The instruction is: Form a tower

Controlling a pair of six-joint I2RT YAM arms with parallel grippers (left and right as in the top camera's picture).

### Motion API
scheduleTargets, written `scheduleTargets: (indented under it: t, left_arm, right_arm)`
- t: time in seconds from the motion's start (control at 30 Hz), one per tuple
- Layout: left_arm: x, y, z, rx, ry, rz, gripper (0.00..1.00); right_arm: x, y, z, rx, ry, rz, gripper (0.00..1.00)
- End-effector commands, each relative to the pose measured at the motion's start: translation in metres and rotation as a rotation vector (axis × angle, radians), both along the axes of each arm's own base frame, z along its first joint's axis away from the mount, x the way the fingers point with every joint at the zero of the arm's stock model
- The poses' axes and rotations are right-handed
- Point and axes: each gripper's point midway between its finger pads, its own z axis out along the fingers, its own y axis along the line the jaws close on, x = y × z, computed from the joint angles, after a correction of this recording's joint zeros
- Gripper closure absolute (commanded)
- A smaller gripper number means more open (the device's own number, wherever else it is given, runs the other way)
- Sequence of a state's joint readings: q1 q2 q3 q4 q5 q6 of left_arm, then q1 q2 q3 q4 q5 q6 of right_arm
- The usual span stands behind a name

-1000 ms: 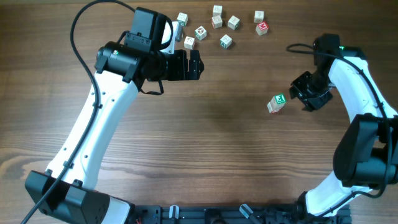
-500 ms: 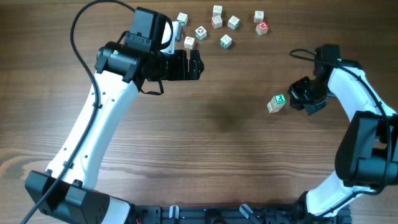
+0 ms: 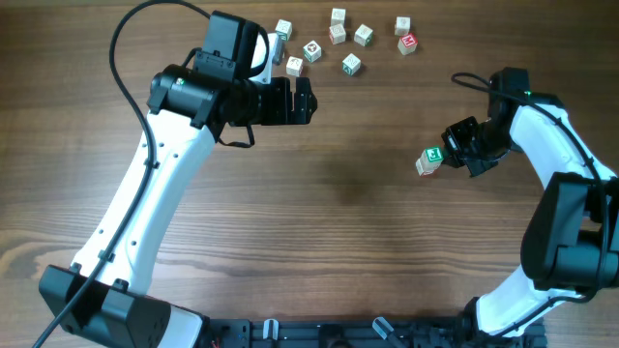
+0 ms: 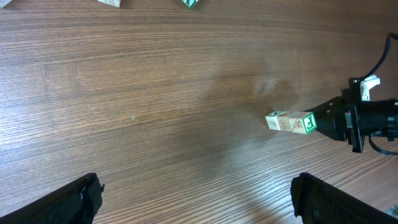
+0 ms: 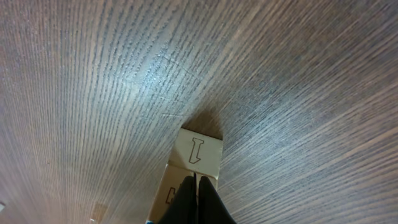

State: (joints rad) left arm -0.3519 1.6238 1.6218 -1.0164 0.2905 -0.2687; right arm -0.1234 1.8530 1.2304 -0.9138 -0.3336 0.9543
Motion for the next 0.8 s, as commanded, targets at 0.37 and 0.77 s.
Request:
scheduleTargets:
  t: [0.37, 0.77]
  left_arm:
    - [-0.002, -0.003, -0.001, -0.01, 0.01, -0.006, 0.0]
    - [-0.002, -0.003, -0.001, -0.01, 0.01, -0.006, 0.0]
  right_arm:
    - [-0.007, -0.019, -0.01, -0.102, 0.042, -0.026, 0.96]
    - [0.019, -0.022, -0.007, -0.082, -0.09, 0.03, 0.96]
